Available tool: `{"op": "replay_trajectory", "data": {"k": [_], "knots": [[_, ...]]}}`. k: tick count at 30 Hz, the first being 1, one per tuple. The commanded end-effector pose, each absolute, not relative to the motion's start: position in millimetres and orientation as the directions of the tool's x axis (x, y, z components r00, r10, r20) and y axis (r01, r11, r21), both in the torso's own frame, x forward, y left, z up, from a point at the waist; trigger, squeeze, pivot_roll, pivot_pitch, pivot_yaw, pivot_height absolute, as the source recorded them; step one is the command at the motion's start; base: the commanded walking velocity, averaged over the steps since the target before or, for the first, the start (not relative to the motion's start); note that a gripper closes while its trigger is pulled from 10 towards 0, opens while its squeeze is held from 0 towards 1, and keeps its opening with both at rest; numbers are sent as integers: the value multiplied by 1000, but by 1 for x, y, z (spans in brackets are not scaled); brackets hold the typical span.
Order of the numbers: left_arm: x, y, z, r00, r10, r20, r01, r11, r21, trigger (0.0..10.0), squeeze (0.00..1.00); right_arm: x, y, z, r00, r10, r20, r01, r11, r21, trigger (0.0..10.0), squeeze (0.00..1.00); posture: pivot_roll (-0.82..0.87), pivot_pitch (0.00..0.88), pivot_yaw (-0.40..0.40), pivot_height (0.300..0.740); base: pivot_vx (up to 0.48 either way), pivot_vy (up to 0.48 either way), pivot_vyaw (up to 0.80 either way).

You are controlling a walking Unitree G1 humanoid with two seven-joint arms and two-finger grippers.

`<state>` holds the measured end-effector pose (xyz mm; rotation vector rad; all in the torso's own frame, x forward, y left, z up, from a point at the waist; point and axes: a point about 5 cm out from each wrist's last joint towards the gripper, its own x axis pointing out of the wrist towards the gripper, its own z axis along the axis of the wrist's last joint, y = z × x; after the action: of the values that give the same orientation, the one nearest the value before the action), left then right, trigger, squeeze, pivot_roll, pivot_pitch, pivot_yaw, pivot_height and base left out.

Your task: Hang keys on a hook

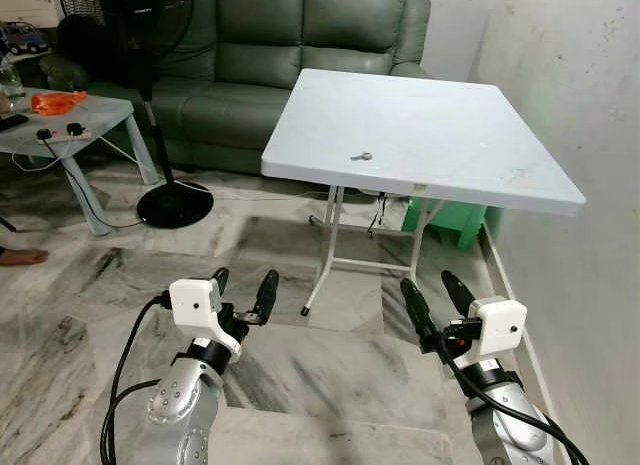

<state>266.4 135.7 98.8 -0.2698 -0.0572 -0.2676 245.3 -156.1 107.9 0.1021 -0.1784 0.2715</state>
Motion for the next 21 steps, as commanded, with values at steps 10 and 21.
{"op": "replay_trajectory", "data": {"k": [10, 21], "knots": [[268, 130, 97, 961, -266, 79, 278, 925, -260, 10000, 0, 245, -161, 109, 954, 234, 185, -250, 966, 65, 10000, 0, -10, 0, -51, 740, 264, 0, 0], [269, 129, 97, 961, -267, 76, 278, 925, -258, 10000, 0, 245, -160, 109, 954, 235, 185, -251, 966, 67, 10000, 0, -10, 0, -52, 740, 267, 0, 0]]}}
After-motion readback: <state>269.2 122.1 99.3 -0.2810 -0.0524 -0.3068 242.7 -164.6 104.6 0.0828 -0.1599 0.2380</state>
